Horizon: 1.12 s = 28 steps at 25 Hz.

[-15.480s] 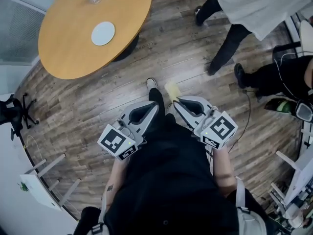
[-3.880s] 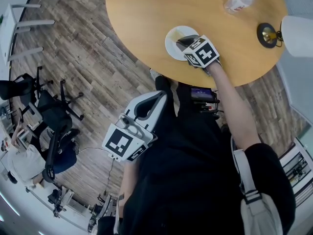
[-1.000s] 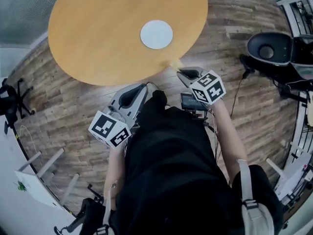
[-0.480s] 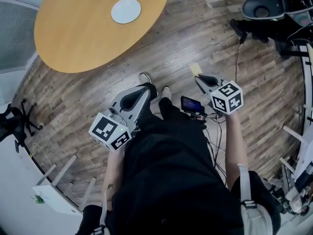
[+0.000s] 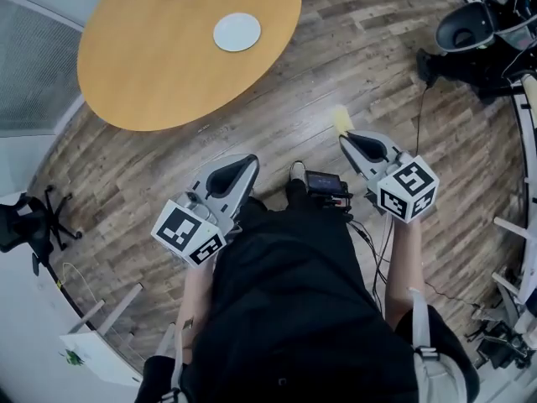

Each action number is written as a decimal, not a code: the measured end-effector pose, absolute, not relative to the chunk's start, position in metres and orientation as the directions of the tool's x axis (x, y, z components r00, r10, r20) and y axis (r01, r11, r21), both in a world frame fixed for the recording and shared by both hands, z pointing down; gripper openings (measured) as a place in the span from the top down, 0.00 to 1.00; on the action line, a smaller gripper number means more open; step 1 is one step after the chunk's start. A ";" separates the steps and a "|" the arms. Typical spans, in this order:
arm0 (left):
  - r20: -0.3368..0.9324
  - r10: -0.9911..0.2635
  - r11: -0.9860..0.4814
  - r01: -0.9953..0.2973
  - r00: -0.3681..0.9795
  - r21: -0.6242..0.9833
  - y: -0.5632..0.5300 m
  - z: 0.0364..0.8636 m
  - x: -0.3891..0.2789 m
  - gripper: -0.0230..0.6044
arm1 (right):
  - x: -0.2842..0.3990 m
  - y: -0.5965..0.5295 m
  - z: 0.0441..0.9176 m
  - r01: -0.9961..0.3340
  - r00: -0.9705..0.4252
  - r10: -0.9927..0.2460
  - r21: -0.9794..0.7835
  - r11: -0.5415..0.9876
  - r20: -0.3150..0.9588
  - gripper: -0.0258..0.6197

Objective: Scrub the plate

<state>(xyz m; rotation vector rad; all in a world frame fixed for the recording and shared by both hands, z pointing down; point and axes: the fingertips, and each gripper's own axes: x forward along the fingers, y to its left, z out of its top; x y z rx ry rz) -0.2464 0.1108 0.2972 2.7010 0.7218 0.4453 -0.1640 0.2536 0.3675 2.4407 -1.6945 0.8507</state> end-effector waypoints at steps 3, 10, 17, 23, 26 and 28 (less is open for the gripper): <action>0.182 0.530 -0.814 0.436 0.828 0.383 0.085 0.291 -0.262 0.94 | -0.182 0.214 0.346 -0.891 0.250 -0.882 -0.262 -0.372 0.401 0.92; 0.160 0.556 -0.795 0.465 0.816 0.391 0.039 0.295 -0.301 0.94 | -0.244 0.147 0.328 -0.909 0.217 -0.919 -0.275 -0.313 0.329 0.92; 0.149 0.597 -0.767 0.506 0.788 0.394 0.020 0.297 -0.326 0.94 | -0.279 0.120 0.326 -0.900 0.226 -0.921 -0.293 -0.321 0.317 0.92; 0.122 0.624 -0.746 0.543 0.772 0.386 0.020 0.294 -0.331 0.94 | -0.285 0.115 0.319 -0.904 0.243 -0.920 -0.273 -0.329 0.308 0.92; 0.122 0.627 -0.744 0.545 0.770 0.388 0.019 0.296 -0.335 0.94 | -0.288 0.114 0.315 -0.900 0.262 -0.919 -0.269 -0.343 0.295 0.92; 0.123 0.627 -0.743 0.544 0.769 0.389 0.018 0.297 -0.339 0.94 | -0.290 0.114 0.310 -0.896 0.280 -0.918 -0.266 -0.355 0.281 0.92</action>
